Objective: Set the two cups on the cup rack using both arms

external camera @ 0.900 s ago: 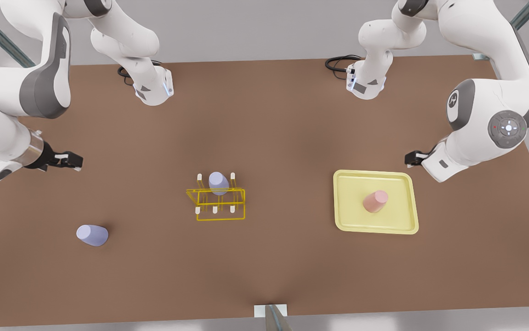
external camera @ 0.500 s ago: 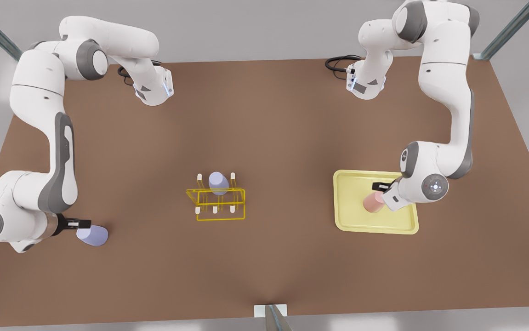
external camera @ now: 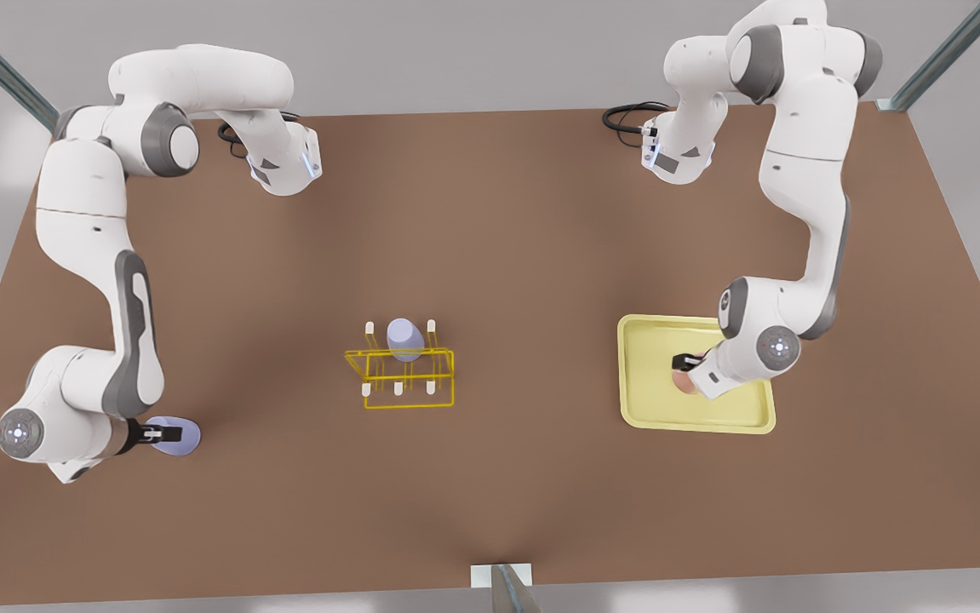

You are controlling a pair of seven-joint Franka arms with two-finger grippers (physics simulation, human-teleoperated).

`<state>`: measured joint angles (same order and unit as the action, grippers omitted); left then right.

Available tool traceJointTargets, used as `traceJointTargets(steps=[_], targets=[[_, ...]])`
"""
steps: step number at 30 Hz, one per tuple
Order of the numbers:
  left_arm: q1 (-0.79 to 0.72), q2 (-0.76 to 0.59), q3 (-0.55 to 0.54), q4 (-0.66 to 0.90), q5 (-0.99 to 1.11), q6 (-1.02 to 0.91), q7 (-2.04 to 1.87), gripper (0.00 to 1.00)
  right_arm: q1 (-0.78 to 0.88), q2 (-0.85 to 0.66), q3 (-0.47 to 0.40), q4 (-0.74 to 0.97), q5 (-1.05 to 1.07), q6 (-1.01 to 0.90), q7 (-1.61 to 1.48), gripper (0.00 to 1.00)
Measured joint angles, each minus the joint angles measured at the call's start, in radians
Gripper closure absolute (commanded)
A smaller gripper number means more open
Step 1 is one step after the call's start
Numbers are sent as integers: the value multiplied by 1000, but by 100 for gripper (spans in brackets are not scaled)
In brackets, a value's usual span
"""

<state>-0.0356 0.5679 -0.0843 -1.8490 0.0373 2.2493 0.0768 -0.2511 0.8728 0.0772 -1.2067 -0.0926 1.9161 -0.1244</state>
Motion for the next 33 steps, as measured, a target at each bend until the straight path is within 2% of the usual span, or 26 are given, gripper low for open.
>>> traceJointTargets(steps=[4,5,6,14,16,19,20,23,31,33], targets=[[-14,-23,1,-23,0,17,-9,0,-2,10,0,-24,-3,25,-8,0],[-15,-25,1,-23,0,20,-12,11,-4,11,0,-33,-4,32,-10,0],[-16,-26,1,-24,1,23,-16,15,-6,12,-1,-40,-5,38,-12,0],[-17,-8,2,-22,3,43,-35,14,-7,17,0,-74,-5,83,-22,0],[-17,-8,2,-21,4,49,-39,18,-7,18,0,-78,-4,91,-24,0],[-17,-10,2,-21,5,54,-46,18,-7,18,1,-80,-2,99,-26,0],[-17,-10,2,-20,6,56,-48,18,-8,18,1,-80,-2,101,-27,1],[-17,-10,2,-21,7,59,-54,20,-9,18,1,-81,0,106,-30,16],[-17,-35,2,-20,-10,53,-68,20,-9,15,9,-81,4,107,-35,16],[-19,-47,2,-20,-18,43,-70,20,-10,7,35,-81,10,97,-36,16]])
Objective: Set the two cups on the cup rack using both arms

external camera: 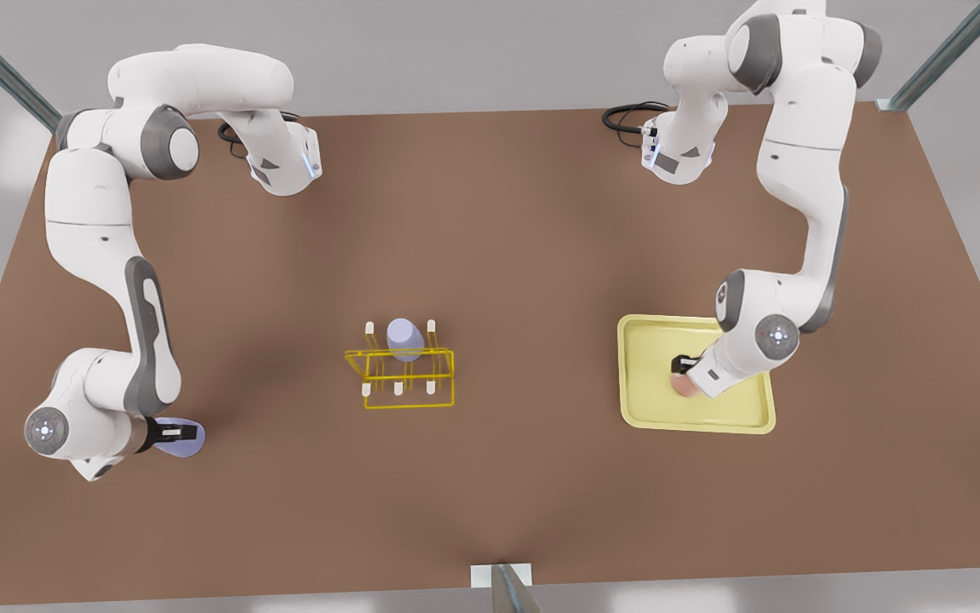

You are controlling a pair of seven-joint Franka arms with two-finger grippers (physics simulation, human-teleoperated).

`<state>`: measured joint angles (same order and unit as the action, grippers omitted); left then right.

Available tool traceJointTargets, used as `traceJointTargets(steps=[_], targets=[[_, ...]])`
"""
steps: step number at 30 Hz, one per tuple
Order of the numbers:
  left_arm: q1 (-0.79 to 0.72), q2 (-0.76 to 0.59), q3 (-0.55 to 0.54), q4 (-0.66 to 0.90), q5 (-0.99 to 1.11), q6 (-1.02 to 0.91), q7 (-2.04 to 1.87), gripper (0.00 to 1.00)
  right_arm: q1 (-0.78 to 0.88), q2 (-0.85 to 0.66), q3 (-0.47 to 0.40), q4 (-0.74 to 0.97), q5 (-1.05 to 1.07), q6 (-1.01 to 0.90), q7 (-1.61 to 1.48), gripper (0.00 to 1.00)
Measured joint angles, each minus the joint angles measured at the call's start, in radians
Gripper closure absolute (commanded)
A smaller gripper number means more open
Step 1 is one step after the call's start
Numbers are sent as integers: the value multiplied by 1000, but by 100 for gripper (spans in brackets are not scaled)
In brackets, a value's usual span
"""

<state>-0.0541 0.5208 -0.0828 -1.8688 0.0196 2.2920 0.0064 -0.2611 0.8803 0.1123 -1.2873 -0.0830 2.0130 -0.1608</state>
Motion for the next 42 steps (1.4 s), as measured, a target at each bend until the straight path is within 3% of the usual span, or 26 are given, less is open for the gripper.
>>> traceJointTargets(steps=[9,17,21,28,35,42], targets=[[-29,-15,-15,56,-11,-63,-32,20,2,-82,212,1,41,-94,-3,16],[-40,67,-162,374,-31,-220,-192,20,12,-143,376,-4,55,-222,-4,16],[-44,107,-223,431,-47,-255,-288,20,14,-144,437,-6,56,-266,-4,16],[-188,319,-282,760,-73,-260,-491,20,38,-130,472,-10,73,-294,-2,16],[-292,427,-283,897,-177,-139,-659,20,73,-110,473,-4,102,-274,1,16],[-391,480,-295,930,-209,-69,-770,20,105,-90,473,-2,129,-247,4,15]])
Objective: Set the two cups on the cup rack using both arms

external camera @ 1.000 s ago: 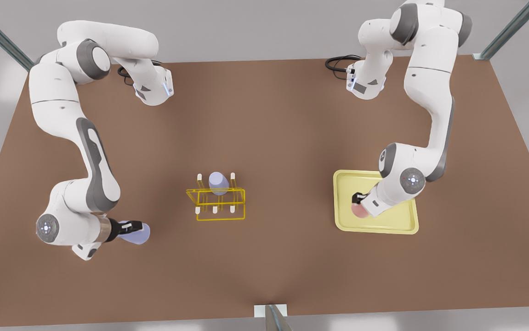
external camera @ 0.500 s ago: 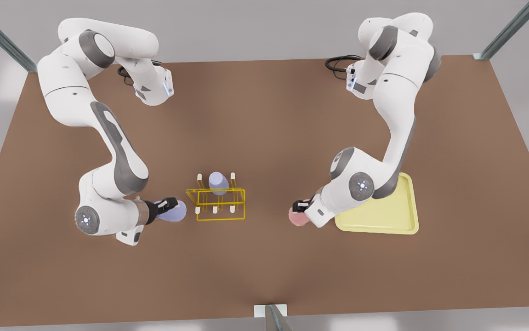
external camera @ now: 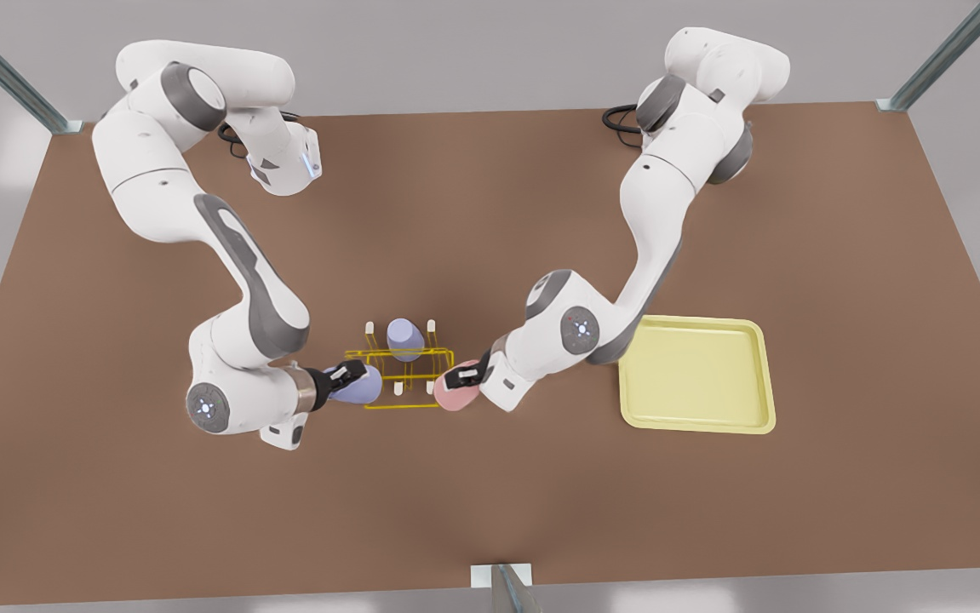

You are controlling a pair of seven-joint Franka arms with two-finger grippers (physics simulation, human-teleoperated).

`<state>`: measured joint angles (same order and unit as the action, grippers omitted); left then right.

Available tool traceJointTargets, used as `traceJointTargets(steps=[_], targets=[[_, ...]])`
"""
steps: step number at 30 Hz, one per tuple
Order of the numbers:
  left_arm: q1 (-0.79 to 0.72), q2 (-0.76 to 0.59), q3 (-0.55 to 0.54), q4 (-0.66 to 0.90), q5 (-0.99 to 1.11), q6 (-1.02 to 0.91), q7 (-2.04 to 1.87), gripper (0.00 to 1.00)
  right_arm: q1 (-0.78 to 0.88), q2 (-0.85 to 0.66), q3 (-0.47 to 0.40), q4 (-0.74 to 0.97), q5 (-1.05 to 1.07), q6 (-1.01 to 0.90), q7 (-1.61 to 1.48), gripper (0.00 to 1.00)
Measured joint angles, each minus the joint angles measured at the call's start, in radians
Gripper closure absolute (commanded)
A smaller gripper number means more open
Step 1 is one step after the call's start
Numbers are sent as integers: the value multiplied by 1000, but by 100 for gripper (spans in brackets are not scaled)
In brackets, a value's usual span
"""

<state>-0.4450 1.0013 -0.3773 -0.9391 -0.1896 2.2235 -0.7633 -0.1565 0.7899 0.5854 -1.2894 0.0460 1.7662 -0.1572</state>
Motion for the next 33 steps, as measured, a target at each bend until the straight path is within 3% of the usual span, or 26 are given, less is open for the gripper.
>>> traceJointTargets(steps=[2,4,7,10,13,17,20,24,33], targets=[[-17,2,-2,1,-3,12,-25,20,3,10,0,0,2,6,1,0],[-29,2,-2,4,-5,21,-49,18,4,15,0,1,3,11,1,0],[-43,3,1,8,-7,30,-80,0,4,20,-1,7,4,14,2,0],[-58,3,6,4,-1,35,-108,0,-21,-48,-21,51,-20,-4,3,0],[-62,0,7,-7,0,37,-129,0,-52,-141,-149,93,-167,-45,3,0],[-61,-4,7,-21,-2,38,-151,0,-72,-175,-198,114,-245,-97,2,0],[-63,-5,7,-24,-4,39,-154,0,26,-373,-337,40,-254,-140,10,0],[-66,-8,7,-38,-20,41,-142,0,67,-566,-434,-23,-175,-247,46,0],[-66,-21,8,-26,-13,42,-123,0,69,-627,-497,-23,-91,-373,106,0]])
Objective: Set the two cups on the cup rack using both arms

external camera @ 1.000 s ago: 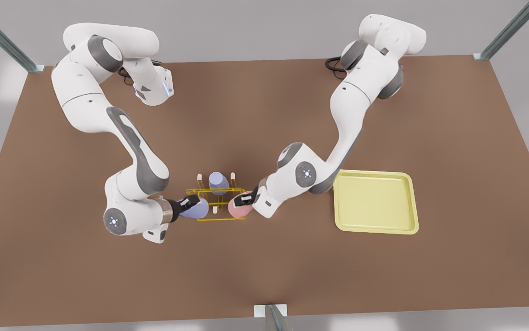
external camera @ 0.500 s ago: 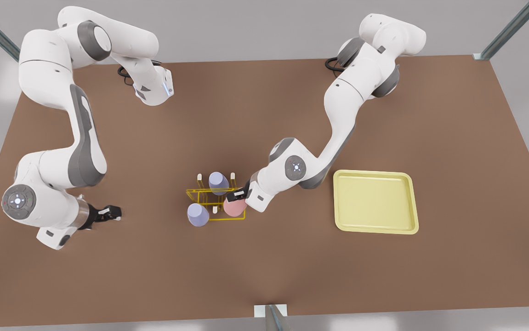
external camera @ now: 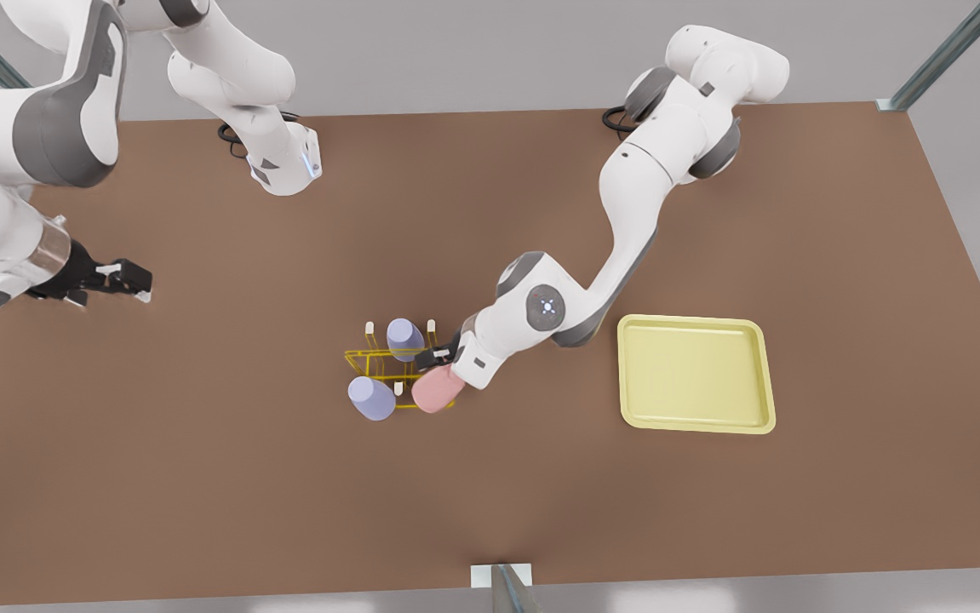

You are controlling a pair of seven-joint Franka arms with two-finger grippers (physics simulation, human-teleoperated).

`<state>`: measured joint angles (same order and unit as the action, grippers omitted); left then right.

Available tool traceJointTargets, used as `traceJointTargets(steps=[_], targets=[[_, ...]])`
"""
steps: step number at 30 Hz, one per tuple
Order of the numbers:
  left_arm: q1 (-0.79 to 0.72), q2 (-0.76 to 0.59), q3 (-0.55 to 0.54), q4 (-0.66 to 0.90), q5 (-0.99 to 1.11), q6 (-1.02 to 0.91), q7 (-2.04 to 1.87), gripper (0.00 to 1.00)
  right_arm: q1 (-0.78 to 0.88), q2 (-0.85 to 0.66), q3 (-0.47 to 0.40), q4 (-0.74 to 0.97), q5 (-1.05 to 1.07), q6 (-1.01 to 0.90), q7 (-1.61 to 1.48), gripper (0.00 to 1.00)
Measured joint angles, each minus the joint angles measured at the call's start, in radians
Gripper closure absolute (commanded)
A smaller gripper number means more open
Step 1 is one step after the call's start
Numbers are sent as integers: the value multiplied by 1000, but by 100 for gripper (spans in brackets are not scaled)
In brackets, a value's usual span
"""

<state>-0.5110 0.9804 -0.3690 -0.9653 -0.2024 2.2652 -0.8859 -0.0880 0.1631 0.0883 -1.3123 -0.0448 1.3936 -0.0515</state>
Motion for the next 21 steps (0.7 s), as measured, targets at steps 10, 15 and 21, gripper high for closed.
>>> traceJointTargets(steps=[10,15,21], targets=[[216,-299,203,41,307,-511,140,0,-1,-43,-12,0,2,-62,41,0],[378,-717,200,-482,323,-639,329,0,0,-56,-12,-7,-1,-74,54,0],[399,-632,202,-269,270,-804,471,0,-1,-59,-12,-7,-3,-80,66,0]])
